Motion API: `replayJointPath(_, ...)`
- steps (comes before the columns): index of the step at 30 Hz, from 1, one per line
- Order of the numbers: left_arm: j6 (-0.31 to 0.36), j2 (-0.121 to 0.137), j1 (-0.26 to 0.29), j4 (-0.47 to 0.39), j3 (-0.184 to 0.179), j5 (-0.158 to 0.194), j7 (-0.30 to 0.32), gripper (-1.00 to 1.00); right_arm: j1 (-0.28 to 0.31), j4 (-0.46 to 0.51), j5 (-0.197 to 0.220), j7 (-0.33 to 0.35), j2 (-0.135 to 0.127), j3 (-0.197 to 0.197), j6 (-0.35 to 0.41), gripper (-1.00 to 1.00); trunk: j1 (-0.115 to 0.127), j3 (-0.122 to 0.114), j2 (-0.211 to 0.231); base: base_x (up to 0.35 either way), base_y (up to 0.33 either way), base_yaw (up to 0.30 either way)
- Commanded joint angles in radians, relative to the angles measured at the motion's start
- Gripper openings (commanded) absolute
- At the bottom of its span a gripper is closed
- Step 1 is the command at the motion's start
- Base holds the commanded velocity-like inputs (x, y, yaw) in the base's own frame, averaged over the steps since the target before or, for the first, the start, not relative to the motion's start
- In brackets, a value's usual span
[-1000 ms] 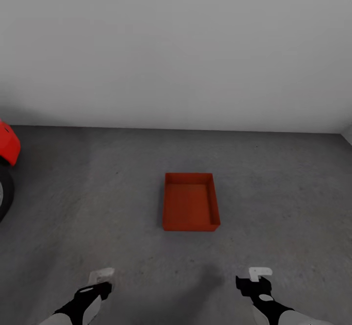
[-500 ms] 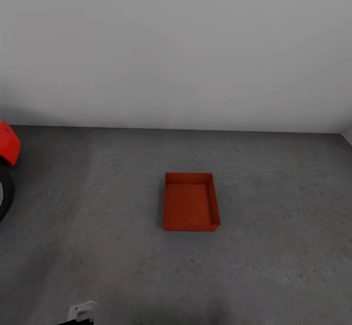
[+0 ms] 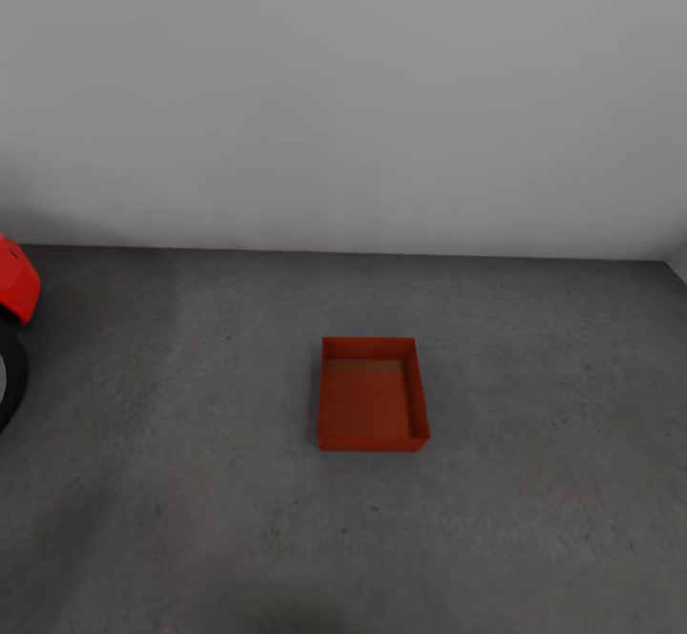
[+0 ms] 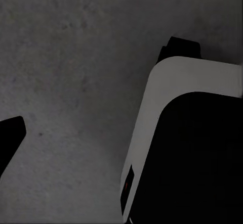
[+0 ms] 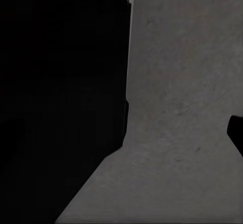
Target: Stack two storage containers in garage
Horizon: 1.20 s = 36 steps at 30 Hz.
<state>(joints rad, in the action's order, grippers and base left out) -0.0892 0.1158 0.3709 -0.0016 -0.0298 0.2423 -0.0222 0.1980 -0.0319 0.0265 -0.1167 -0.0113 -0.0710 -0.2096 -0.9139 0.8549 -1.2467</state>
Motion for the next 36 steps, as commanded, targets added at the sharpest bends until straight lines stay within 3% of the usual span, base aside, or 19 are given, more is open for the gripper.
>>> replayJointPath(1, -0.008, 0.0, 0.0, 0.0, -0.004, 0.004, -0.001, 1.0, -0.002, -0.003, 0.003, -0.004, 0.001, -0.007, -0.005, 1.0, 0.0, 0.0, 0.0, 0.0, 0.0, 0.0)
replayJointPath(11, -0.019, -0.002, -0.001, 0.0, -0.003, 0.003, 0.001, 1.0, -0.036, -0.003, 0.003, -0.004, 0.005, -0.007, -0.007, 1.0, 0.0, -0.015, 0.0, 0.0, 0.0, 0.0)
replayJointPath(36, -0.019, -0.002, -0.001, 0.0, -0.004, 0.003, 0.001, 1.0, -0.044, -0.003, 0.003, -0.004, 0.004, -0.007, -0.019, 1.0, 0.0, -0.054, 0.0, 0.0, 0.0, 0.0)
